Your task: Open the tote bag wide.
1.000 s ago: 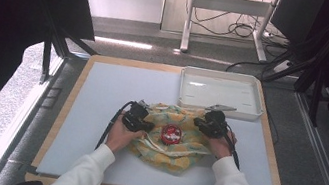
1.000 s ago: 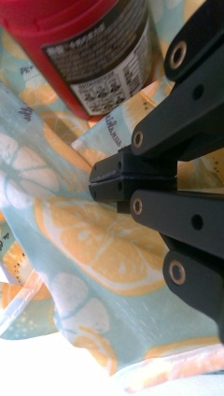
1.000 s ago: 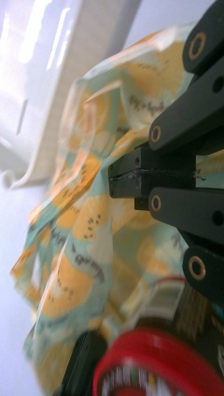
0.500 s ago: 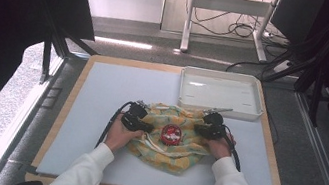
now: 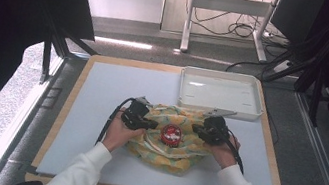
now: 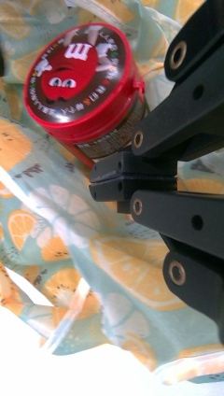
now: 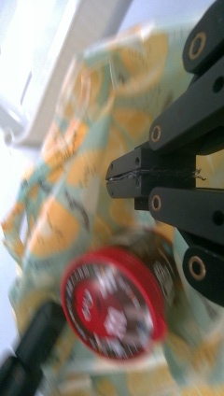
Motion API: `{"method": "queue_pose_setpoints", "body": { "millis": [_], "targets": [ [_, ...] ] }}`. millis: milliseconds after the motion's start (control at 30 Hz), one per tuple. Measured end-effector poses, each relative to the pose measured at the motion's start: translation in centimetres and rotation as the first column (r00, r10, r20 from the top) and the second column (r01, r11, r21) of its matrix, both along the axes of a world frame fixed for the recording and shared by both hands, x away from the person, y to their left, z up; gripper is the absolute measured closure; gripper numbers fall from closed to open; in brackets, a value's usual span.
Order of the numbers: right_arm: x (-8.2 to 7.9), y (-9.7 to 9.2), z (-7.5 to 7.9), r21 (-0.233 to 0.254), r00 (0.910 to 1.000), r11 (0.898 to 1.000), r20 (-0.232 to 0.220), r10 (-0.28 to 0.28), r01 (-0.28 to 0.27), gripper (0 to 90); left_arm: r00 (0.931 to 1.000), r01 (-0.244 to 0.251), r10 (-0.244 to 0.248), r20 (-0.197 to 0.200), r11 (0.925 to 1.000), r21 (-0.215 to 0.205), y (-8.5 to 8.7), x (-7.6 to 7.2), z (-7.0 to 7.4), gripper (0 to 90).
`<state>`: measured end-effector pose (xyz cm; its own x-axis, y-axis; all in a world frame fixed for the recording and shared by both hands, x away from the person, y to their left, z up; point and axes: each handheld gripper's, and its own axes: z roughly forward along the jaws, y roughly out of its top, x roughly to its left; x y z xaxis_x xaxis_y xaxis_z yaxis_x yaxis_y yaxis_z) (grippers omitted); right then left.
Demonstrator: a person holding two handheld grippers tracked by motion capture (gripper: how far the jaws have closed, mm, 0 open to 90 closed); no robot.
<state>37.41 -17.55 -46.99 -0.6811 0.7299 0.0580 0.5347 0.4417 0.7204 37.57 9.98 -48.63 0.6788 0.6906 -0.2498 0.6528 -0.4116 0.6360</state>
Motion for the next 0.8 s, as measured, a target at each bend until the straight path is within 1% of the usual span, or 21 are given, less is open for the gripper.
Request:
{"method": "queue_pose_setpoints", "body": {
  "millis": [67,100,133,200,233,267,300,400,433,500,567,733,800],
  "targets": [
    [-0.6,0.5,-0.2,-0.016,0.9995,0.999,-0.011,0.03,-0.03,89.2,1.0,0.0,0.001,-0.008,0.9999,0.01,-0.2,0.4,-0.2,90.0],
    [-0.8,0.7,-0.5,-0.029,0.9989,0.999,-0.017,0.043,-0.043,89.2,0.9999,-0.003,0.003,-0.016,1.0,0.008,-0.3,0.7,-0.5,90.0],
    [-1.1,0.9,-0.7,-0.04,0.9984,0.998,-0.03,0.047,-0.048,89.2,0.9996,-0.002,0.003,-0.028,0.9999,0.016,-0.4,1.0,-0.9,90.0],
    [-1.5,1.1,-1.3,-0.06,0.9974,0.997,-0.049,0.052,-0.055,89.2,0.9992,-0.007,0.008,-0.038,0.9996,0.026,-0.5,1.5,-1.4,90.0],
    [-1.6,1.2,-1.6,-0.072,0.9972,0.996,-0.052,0.054,-0.057,89.2,0.999,-0.015,0.016,-0.041,0.9996,0.023,-0.6,1.9,-1.8,90.0],
    [-1.9,1.3,-2.1,-0.083,0.9963,0.995,-0.065,0.055,-0.061,89.2,0.9989,-0.017,0.018,-0.043,0.9996,0.023,-0.6,2.0,-1.9,90.0],
    [-2.0,1.4,-2.3,-0.085,0.9958,0.994,-0.07,0.059,-0.065,89.2,0.9988,-0.022,0.023,-0.043,0.9996,0.017,-0.7,2.2,-2.1,90.0],
    [-2.4,1.5,-3.1,-0.102,0.9939,0.992,-0.085,0.07,-0.079,89.2,0.9982,-0.03,0.031,-0.051,0.9994,0.017,-0.9,2.7,-2.6,90.0],
    [-2.4,1.5,-3.3,-0.105,0.9933,0.991,-0.086,0.078,-0.087,89.2,0.9979,-0.032,0.033,-0.056,0.9993,0.019,-0.8,2.9,-2.8,90.0],
    [-2.9,1.4,-3.8,-0.108,0.9906,0.989,-0.101,0.091,-0.102,89.2,0.9975,-0.036,0.037,-0.061,0.9992,0.016,-0.8,3.1,-2.9,90.0],
    [-3.3,1.3,-4.0,-0.114,0.9894,0.987,-0.101,0.104,-0.115,89.2,0.9971,-0.036,0.037,-0.066,0.9992,0.014,-0.8,3.2,-3.1,90.0],
    [-4.3,1.0,-4.3,-0.096,0.9859,0.986,-0.11,0.127,-0.137,89.3,0.9971,-0.035,0.036,-0.067,0.9993,0.013,-1.0,3.4,-3.3,90.0],
    [-4.7,1.1,-4.5,-0.093,0.9835,0.984,-0.113,0.141,-0.152,89.3,0.9972,-0.034,0.035,-0.067,0.9993,0.014,-1.1,3.4,-3.3,90.0]
  ]
}}
